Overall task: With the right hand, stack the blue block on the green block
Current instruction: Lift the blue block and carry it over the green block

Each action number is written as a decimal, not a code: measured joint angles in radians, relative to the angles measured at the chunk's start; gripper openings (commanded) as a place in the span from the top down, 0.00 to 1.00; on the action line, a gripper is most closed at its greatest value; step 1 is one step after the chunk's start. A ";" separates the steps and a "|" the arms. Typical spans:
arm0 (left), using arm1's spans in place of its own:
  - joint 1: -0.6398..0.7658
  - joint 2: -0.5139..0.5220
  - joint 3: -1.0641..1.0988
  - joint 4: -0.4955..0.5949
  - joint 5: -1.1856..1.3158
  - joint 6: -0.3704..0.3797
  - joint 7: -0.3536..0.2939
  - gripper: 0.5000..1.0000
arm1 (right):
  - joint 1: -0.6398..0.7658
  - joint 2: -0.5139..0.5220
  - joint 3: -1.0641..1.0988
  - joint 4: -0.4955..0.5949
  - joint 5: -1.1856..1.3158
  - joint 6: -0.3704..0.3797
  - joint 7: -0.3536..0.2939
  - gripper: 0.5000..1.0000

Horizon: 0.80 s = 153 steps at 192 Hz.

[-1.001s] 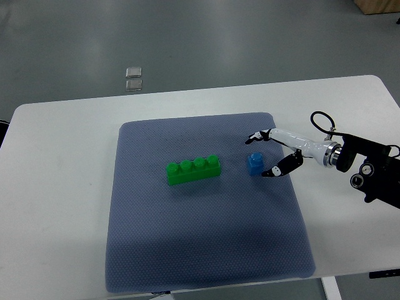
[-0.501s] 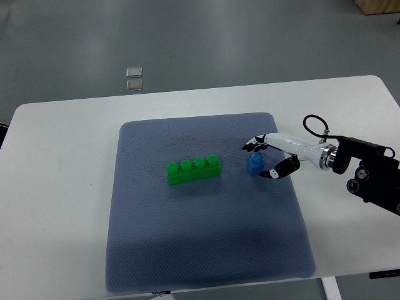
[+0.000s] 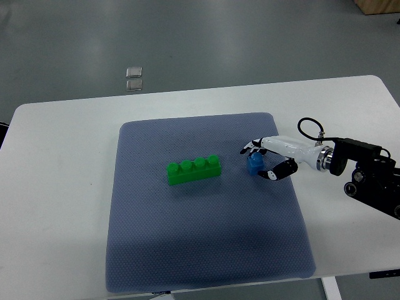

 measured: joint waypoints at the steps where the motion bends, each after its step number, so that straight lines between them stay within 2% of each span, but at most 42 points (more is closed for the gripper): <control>1: 0.000 0.000 0.000 0.000 0.000 0.000 0.000 0.00 | 0.000 0.000 0.000 0.000 0.000 0.000 0.000 0.68; 16: 0.000 0.000 0.000 0.000 0.000 0.000 0.000 0.00 | 0.000 0.000 0.000 0.000 -0.011 -0.006 0.000 0.70; 56: 0.000 0.000 0.000 0.000 0.000 0.000 0.000 0.00 | -0.002 0.000 0.000 -0.001 -0.035 -0.012 0.001 0.90; 79: 0.000 0.000 0.000 0.000 0.000 0.000 0.000 0.00 | -0.002 0.000 -0.001 -0.002 -0.039 -0.012 0.002 0.97; 153: 0.000 0.000 0.000 0.000 0.000 0.000 0.000 0.00 | 0.046 -0.008 0.018 0.030 -0.030 -0.041 0.023 1.00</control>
